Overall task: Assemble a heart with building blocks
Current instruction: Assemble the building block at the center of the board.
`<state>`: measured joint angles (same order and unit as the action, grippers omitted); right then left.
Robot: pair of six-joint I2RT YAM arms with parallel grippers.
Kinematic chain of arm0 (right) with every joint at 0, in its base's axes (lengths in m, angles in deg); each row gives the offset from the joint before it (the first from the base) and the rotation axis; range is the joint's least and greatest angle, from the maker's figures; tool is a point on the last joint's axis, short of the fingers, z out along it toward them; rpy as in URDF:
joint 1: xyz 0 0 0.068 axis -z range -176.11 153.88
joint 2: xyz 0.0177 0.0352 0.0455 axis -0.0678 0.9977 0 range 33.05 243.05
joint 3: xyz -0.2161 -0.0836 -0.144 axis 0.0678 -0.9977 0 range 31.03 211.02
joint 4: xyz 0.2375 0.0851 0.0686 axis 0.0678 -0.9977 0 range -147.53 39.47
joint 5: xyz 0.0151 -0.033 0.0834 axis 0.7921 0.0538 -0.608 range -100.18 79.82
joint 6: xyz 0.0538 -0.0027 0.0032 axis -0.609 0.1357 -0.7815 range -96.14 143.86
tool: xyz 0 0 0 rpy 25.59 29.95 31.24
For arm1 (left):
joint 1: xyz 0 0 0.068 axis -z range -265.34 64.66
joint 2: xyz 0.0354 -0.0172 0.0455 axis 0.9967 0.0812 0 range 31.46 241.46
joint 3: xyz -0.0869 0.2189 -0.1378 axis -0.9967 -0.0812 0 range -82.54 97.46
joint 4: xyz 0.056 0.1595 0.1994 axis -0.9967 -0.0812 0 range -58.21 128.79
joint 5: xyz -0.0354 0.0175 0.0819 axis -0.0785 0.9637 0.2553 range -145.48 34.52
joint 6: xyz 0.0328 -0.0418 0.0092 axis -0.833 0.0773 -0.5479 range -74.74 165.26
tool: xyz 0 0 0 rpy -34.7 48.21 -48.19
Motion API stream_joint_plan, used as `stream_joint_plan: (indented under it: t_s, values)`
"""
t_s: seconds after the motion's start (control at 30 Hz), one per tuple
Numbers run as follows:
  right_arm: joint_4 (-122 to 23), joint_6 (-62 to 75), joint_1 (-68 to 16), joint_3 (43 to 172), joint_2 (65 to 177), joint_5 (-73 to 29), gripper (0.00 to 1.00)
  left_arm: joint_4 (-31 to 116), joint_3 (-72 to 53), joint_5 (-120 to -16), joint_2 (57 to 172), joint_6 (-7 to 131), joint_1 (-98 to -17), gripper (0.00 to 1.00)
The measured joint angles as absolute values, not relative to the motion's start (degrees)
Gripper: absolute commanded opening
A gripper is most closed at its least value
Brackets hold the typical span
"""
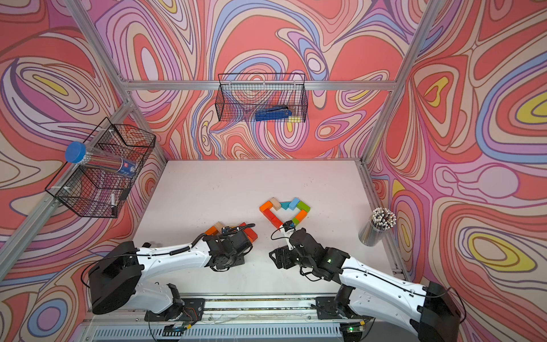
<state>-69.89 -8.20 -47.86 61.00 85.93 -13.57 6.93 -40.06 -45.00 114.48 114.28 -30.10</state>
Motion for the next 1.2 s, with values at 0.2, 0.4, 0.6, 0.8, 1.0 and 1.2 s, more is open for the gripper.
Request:
stream_joint_plan:
  t_s: [0.2,0.4,0.6,0.8,1.0,1.2]
  values:
    - [-69.9,-8.2,-47.9,61.0,85.9,-13.6,0.78,7.0,-39.9,-45.2,114.7,113.7,-30.6,0.56]
    - [-69.9,-8.2,-47.9,61.0,86.0,-13.6,0.78,7.5,-39.0,-45.4,115.8,112.7,-30.7,0.56]
    - [-69.9,-8.2,-47.9,61.0,86.0,-13.6,0.78,7.6,-39.0,-45.5,116.0,112.3,-30.9,0.56]
    - [-69.9,-8.2,-47.9,61.0,86.1,-13.6,0.78,7.7,-39.0,-45.9,116.0,111.7,-31.3,0.56]
    - [-69.9,-8.2,-47.9,61.0,86.1,-13.6,0.78,8.0,-38.9,-46.1,116.1,111.4,-31.5,0.56]
    - [-69.9,-8.4,-47.9,61.0,86.1,-13.6,0.78,8.3,-38.6,-46.3,116.4,111.3,-31.8,0.56]
